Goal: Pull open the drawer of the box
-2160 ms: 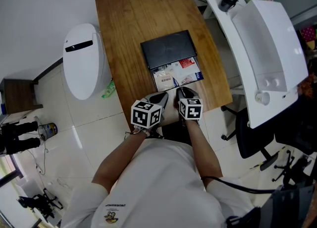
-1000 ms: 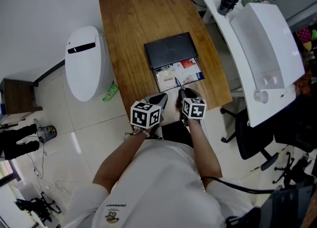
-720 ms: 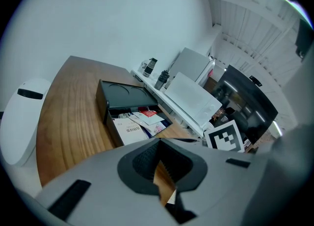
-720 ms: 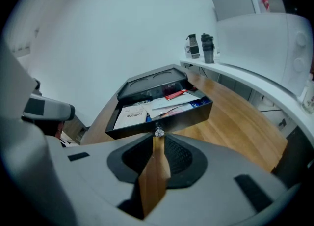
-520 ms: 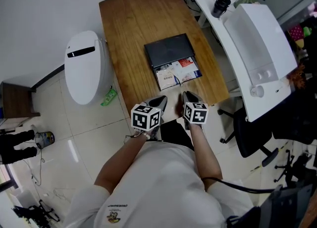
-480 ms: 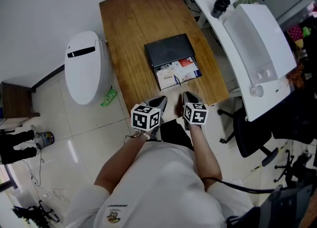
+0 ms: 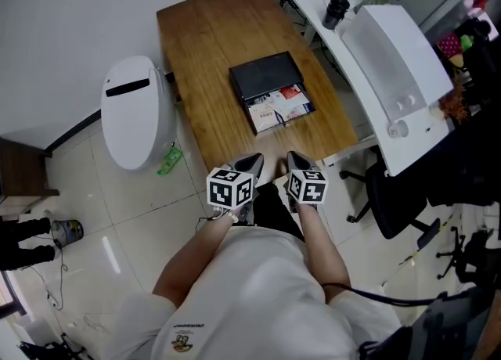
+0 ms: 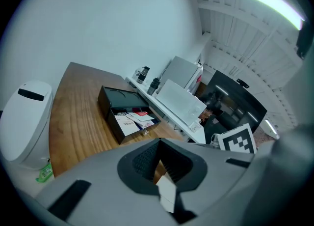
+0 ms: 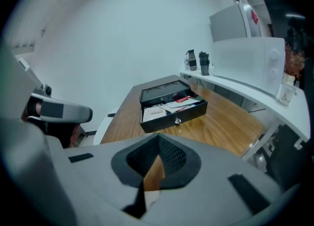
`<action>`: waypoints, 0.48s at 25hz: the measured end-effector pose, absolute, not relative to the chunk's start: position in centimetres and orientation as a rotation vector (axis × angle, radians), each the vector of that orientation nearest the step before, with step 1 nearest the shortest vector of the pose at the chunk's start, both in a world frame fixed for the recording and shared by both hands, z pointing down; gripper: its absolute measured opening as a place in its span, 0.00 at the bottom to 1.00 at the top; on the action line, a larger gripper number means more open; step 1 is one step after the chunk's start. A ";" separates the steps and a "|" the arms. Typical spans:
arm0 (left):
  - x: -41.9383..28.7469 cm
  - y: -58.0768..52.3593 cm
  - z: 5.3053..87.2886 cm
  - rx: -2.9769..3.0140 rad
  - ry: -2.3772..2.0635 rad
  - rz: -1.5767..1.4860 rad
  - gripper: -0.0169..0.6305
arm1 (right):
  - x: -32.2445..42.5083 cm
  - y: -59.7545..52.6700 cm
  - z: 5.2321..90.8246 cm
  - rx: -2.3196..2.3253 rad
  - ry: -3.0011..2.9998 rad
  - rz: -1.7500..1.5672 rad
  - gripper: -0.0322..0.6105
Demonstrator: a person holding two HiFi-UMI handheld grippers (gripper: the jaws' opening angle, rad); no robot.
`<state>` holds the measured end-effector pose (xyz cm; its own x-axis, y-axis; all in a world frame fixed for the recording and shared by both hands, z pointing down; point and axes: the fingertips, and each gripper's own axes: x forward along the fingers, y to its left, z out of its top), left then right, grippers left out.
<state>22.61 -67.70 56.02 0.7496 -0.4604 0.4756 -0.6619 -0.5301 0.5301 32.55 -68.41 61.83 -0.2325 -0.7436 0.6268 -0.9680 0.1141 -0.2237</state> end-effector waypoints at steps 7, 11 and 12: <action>21.7 -65.1 54.7 2.253 -0.796 0.323 0.03 | 31.1 -64.6 60.0 1.730 -2.013 0.838 0.03; 21.4 -64.5 53.9 2.270 -0.795 0.304 0.03 | 31.1 -63.4 58.5 1.757 -2.033 0.814 0.03; 21.4 -64.3 53.6 2.275 -0.797 0.298 0.03 | 31.3 -63.4 57.9 1.767 -2.043 0.810 0.03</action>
